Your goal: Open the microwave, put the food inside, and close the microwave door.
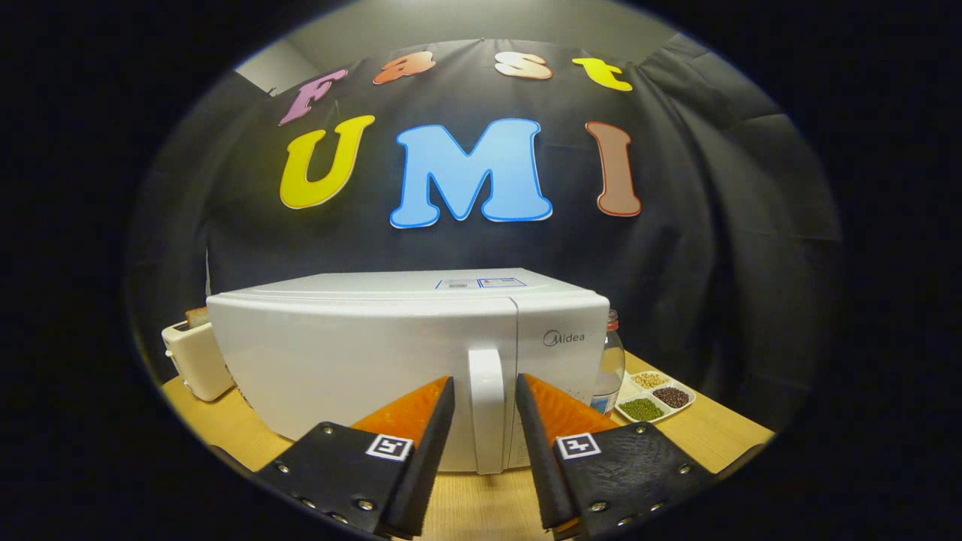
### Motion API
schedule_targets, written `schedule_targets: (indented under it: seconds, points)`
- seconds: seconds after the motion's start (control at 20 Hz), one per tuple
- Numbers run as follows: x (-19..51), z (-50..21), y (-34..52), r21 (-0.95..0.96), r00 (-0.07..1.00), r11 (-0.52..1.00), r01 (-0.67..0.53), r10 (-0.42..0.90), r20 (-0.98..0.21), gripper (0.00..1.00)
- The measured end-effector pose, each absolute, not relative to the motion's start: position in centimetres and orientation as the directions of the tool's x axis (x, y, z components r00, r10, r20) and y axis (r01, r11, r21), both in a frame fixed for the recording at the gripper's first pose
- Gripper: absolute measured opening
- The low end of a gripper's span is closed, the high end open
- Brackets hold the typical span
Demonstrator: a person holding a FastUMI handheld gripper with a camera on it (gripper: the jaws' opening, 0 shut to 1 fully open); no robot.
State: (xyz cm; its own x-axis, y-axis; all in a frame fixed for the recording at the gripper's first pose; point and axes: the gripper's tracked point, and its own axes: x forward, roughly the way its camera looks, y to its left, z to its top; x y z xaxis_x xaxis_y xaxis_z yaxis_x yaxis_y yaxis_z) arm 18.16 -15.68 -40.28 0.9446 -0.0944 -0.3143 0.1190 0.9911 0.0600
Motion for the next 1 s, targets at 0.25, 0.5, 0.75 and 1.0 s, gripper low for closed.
schedule_targets:
  seconds: [0.25,0.5,0.75,1.0]
  points:
    - [18.30,-40.43,-15.19,0.016,0.940,0.996,0.085,-0.074,-0.333,0.30]
    - [17.64,-40.29,-15.37,0.078,0.924,0.992,0.097,-0.061,-0.378,0.17]
    - [18.08,-40.58,-15.21,0.088,0.920,0.990,0.108,-0.066,-0.387,0.08]
    - [18.05,-40.66,-15.31,0.114,0.915,0.986,0.124,-0.070,-0.397,0.08]
